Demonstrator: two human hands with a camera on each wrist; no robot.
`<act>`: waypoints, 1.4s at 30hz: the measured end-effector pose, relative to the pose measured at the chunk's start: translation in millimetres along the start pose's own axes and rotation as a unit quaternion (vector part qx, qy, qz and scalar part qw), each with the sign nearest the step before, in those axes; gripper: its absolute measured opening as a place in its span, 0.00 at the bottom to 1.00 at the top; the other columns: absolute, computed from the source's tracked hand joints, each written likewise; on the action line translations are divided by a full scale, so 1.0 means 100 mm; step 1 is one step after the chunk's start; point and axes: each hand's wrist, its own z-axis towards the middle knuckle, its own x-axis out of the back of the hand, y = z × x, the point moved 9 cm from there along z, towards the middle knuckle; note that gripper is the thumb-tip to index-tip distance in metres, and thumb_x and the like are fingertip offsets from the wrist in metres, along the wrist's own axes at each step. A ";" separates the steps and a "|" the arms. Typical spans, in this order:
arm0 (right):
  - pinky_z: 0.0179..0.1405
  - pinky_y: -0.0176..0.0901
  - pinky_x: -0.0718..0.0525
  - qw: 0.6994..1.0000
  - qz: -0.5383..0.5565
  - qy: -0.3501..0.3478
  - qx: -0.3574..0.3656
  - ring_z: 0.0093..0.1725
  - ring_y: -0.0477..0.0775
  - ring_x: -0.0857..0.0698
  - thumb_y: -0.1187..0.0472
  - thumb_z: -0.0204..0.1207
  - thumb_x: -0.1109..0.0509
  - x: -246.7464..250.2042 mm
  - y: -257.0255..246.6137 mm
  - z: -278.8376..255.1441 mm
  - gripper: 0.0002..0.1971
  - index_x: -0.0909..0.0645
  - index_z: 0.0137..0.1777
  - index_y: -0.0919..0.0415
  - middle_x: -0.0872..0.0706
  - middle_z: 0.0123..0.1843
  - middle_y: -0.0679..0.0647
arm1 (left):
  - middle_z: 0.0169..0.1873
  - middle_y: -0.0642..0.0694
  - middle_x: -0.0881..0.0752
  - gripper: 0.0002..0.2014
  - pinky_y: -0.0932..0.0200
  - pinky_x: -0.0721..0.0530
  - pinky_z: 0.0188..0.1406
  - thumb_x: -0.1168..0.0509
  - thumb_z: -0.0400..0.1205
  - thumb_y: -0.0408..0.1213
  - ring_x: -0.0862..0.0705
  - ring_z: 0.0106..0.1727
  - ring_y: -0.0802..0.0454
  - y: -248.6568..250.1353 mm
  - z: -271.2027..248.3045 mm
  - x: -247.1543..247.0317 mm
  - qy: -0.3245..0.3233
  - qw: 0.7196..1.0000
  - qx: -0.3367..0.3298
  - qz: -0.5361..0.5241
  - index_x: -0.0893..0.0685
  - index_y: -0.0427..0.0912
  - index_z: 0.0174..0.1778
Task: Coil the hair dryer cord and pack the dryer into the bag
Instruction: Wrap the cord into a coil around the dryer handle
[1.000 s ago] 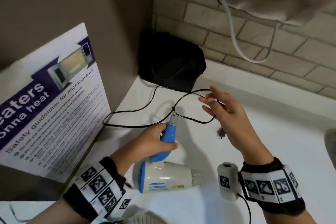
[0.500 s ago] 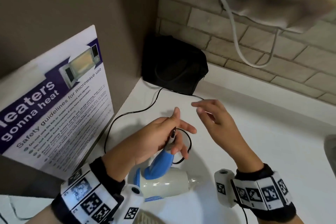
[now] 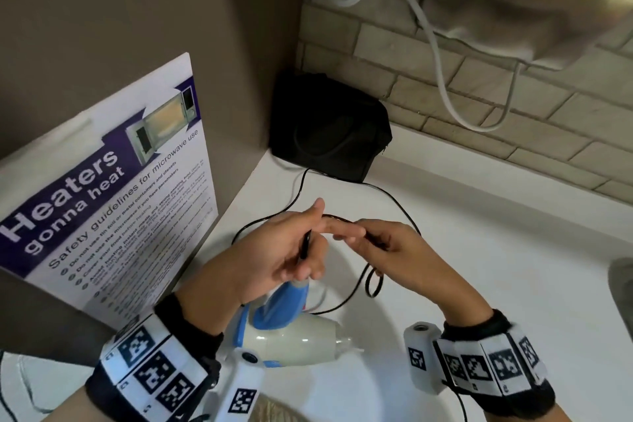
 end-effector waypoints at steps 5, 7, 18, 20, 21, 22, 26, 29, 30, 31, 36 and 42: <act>0.35 0.44 0.18 0.996 -0.083 0.033 -0.029 0.27 0.51 0.19 0.53 0.80 0.31 0.15 0.33 -0.02 0.06 0.12 0.46 0.46 0.15 0.32 0.58 | 0.24 0.47 0.16 0.23 0.57 0.33 0.32 0.51 0.86 0.48 0.26 0.21 0.55 0.04 -0.06 0.02 -0.004 1.000 -0.022 0.003 0.17 0.41 0.65; 0.35 0.36 0.18 0.994 -0.104 0.021 -0.040 0.28 0.46 0.14 0.55 0.80 0.31 0.13 0.42 -0.02 0.05 0.13 0.46 0.47 0.15 0.29 0.50 | 0.35 0.47 0.11 0.20 0.62 0.19 0.41 0.50 0.87 0.44 0.18 0.31 0.55 0.06 -0.06 -0.01 -0.016 0.998 -0.045 -0.030 0.17 0.40 0.65; 0.40 0.41 0.16 0.964 -0.251 0.073 -0.041 0.37 0.45 0.14 0.63 0.78 0.35 0.14 0.59 0.05 0.11 0.16 0.54 0.48 0.10 0.36 0.46 | 0.08 0.54 0.35 0.26 0.65 0.26 0.23 0.47 0.83 0.48 0.39 0.10 0.61 0.02 0.05 0.03 -0.014 0.989 0.025 -0.144 0.17 0.30 0.63; 0.38 0.36 0.20 0.958 -0.256 0.128 -0.019 0.40 0.46 0.13 0.65 0.79 0.36 0.25 0.53 0.08 0.12 0.16 0.54 0.50 0.09 0.40 0.45 | 0.07 0.53 0.33 0.25 0.66 0.27 0.21 0.47 0.83 0.46 0.38 0.08 0.61 -0.01 0.06 -0.02 -0.031 0.987 0.049 -0.147 0.21 0.31 0.68; 0.39 0.35 0.21 0.954 -0.260 0.149 -0.008 0.42 0.46 0.12 0.67 0.79 0.36 0.29 0.50 0.08 0.12 0.15 0.54 0.51 0.09 0.43 0.45 | 0.08 0.52 0.32 0.24 0.66 0.27 0.20 0.47 0.83 0.44 0.38 0.08 0.61 -0.01 0.06 -0.04 -0.033 0.988 0.053 -0.143 0.21 0.33 0.68; 0.40 0.36 0.20 0.949 -0.269 0.167 0.005 0.43 0.48 0.12 0.68 0.78 0.36 0.32 0.47 0.09 0.13 0.15 0.54 0.53 0.10 0.45 0.46 | 0.09 0.52 0.31 0.22 0.66 0.26 0.20 0.46 0.83 0.42 0.38 0.08 0.61 -0.01 0.08 -0.06 -0.032 0.988 0.051 -0.142 0.20 0.35 0.68; 0.31 0.47 0.16 0.925 -0.339 0.164 0.052 0.37 0.56 0.12 0.69 0.74 0.33 0.23 0.35 0.12 0.17 0.19 0.62 0.57 0.11 0.45 0.51 | 0.22 0.50 0.22 0.18 0.64 0.21 0.24 0.44 0.78 0.33 0.31 0.16 0.59 0.07 0.19 -0.06 0.010 0.980 -0.009 -0.198 0.15 0.36 0.60; 0.31 0.50 0.18 0.921 -0.373 0.096 0.050 0.32 0.60 0.15 0.58 0.77 0.38 0.02 0.40 0.15 0.20 0.25 0.69 0.58 0.13 0.35 0.54 | 0.31 0.49 0.16 0.17 0.65 0.18 0.27 0.45 0.77 0.29 0.28 0.19 0.60 0.13 0.27 -0.02 0.028 0.961 -0.048 -0.270 0.13 0.36 0.53; 0.31 0.48 0.20 0.921 -0.374 0.093 0.054 0.30 0.60 0.17 0.56 0.77 0.41 0.00 0.43 0.14 0.19 0.23 0.67 0.59 0.15 0.30 0.54 | 0.32 0.49 0.16 0.17 0.67 0.19 0.25 0.46 0.76 0.29 0.30 0.16 0.60 0.13 0.30 -0.01 0.026 0.955 -0.051 -0.290 0.12 0.36 0.51; 0.30 0.46 0.24 0.919 -0.376 0.098 0.062 0.28 0.59 0.18 0.55 0.78 0.42 -0.01 0.44 0.13 0.18 0.20 0.63 0.59 0.18 0.25 0.53 | 0.32 0.49 0.16 0.18 0.69 0.22 0.22 0.47 0.76 0.29 0.34 0.12 0.60 0.13 0.32 -0.01 0.020 0.950 -0.050 -0.307 0.12 0.35 0.51; 0.22 0.43 0.29 0.924 -0.373 0.067 0.057 0.24 0.56 0.21 0.46 0.83 0.51 -0.07 0.61 -0.01 0.21 0.19 0.49 0.57 0.22 0.22 0.51 | 0.37 0.50 0.13 0.24 0.75 0.34 0.13 0.44 0.80 0.36 0.41 0.09 0.58 0.11 0.47 0.15 0.039 0.949 -0.049 -0.308 0.26 0.39 0.73; 0.25 0.48 0.24 0.951 -0.297 0.079 0.039 0.22 0.47 0.28 0.41 0.84 0.55 0.01 0.73 -0.18 0.20 0.24 0.56 0.49 0.29 0.22 0.44 | 0.61 0.36 0.13 0.15 0.70 0.15 0.24 0.48 0.88 0.45 0.26 0.16 0.62 0.11 0.65 0.26 0.059 0.940 -0.048 -0.332 0.32 0.52 0.71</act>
